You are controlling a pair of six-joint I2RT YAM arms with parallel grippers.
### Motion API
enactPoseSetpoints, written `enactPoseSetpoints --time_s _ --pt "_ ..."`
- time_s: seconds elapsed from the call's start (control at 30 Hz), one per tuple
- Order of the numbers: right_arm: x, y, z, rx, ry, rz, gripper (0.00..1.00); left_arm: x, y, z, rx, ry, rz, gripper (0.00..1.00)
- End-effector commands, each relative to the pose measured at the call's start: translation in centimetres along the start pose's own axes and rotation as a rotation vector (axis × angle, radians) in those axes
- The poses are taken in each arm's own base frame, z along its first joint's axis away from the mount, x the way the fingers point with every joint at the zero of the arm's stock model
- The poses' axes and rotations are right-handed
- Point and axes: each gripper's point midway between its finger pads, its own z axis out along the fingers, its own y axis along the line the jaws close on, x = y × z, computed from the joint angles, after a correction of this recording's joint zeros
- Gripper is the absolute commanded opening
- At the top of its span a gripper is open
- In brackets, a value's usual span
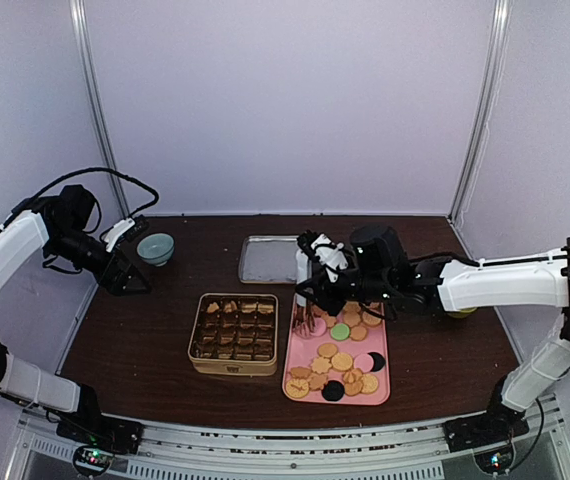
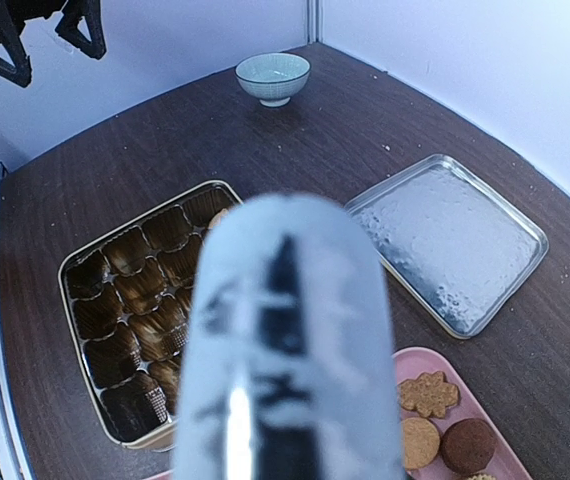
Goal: Pack the cookies
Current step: Pick up the fake cookies from the plate, then place the fake cookies in the empty pocket of the box.
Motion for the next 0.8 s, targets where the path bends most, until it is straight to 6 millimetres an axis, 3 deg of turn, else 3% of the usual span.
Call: enactPoseSetpoints --time_s 0.0,0.3,0.57,0.77 --pt "-1.1 0.0 -1.1 0.033 -0.026 -0.022 0.23 -1.3 -0.2 -1.0 -0.012 -0.048 0.023 0.98" --pt "-3.9 -0.4 -2.5 0.064 -0.089 -0.020 0.00 -1.2 -0.3 -1.2 -0.013 -0.041 0.025 0.98" --pt "-5.7 -0.5 -3.0 0.071 -0.113 -0.014 0.00 -1.0 -0.3 -1.0 -0.004 -0.037 0.023 0.98" --pt "-8.2 -0.2 -4.2 0.063 -0.166 -0.008 0.00 -0.8 -0.3 -0.7 0.005 -0.030 0.019 0.98"
